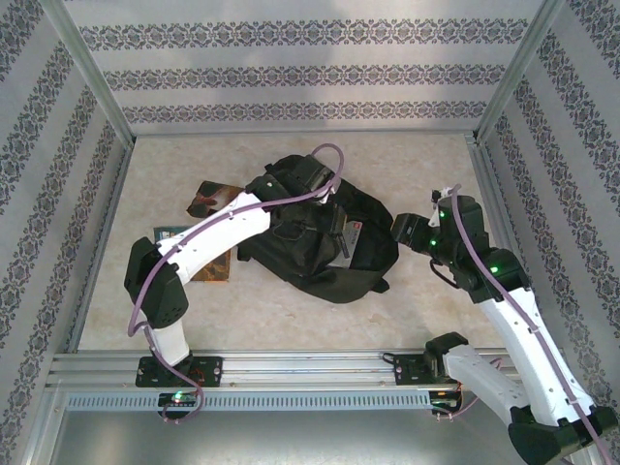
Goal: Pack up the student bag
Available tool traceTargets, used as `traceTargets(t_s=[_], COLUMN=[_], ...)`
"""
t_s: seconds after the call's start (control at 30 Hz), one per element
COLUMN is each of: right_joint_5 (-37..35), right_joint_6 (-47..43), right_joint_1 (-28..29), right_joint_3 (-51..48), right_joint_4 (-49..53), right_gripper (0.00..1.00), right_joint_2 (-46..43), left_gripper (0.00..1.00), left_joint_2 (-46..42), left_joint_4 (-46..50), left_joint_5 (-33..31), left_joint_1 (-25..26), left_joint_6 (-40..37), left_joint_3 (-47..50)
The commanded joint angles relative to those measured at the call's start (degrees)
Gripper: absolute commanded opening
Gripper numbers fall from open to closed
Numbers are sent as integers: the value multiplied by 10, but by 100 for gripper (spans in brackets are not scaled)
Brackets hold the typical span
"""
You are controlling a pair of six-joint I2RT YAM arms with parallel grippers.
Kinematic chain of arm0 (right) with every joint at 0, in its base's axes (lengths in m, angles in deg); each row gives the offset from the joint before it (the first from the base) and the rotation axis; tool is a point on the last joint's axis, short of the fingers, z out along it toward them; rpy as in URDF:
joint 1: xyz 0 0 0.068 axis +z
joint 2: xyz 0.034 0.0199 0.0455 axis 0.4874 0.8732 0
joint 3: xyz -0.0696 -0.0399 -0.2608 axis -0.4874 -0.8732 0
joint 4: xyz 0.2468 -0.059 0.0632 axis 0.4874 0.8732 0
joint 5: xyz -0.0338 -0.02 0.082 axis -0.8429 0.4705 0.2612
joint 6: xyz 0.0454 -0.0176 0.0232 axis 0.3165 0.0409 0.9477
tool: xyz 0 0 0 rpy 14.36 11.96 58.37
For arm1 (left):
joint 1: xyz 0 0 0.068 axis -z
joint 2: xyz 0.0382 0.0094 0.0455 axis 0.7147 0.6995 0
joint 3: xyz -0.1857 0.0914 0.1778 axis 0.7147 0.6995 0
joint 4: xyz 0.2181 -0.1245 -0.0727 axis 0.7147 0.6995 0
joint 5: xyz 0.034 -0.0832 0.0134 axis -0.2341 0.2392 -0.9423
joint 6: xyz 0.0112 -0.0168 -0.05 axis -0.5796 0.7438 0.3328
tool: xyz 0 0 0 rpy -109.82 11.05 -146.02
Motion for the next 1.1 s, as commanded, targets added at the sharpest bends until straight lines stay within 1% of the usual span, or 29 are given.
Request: traceTargets(t_s=[0.0, 0.07, 0.13, 0.23, 0.3, 0.47, 0.57, 0.67, 0.73, 0.8, 0.83, 0.93, 1.07], right_joint_5=[3, 4, 10, 17, 18, 11, 11, 7, 5, 8, 14, 24, 32], right_joint_6=[-19, -14, -10, -4, -2, -8, -7, 0, 3, 3, 2, 2, 8], right_joint_1=[-3, -3, -3, 0, 4, 26, 51, 82, 103, 119, 126, 142, 153], right_joint_3=[16, 19, 25, 24, 30, 53, 65, 76, 84, 92, 95, 101, 101], right_joint_4=[13, 16, 19, 6, 4, 5, 2, 0, -2, -3, -5, -9, -17], right_gripper=[57, 57, 57, 57, 57, 57, 57, 56, 56, 56, 56, 56, 55], right_joint_2=[-1, 9, 22, 30, 40, 77, 105, 135, 152, 166, 173, 190, 200], left_gripper=[53, 63, 70, 82, 85, 84, 80, 80, 81, 81, 81, 80, 74], left_joint_2=[-14, -32, -59, -116, -160, -263, -289, -297, -310, -313, -312, -288, -232], left_joint_4=[-45, -48, -50, -71, -94, -157, -120, -53, -44, -48, -56, -106, -159], left_joint_5=[36, 39, 39, 21, 6, 8, -40, -134, -161, -179, -178, -149, -120], left_joint_1=[2, -3, -14, -44, -73, -180, -231, -267, -301, -323, -332, -354, -379], left_joint_6=[-16, -33, -44, -44, -34, 33, 77, 124, 163, 185, 194, 225, 248], left_joint_3=[-2, -3, 6, 53, 101, 233, 275, 310, 352, 383, 396, 430, 457])
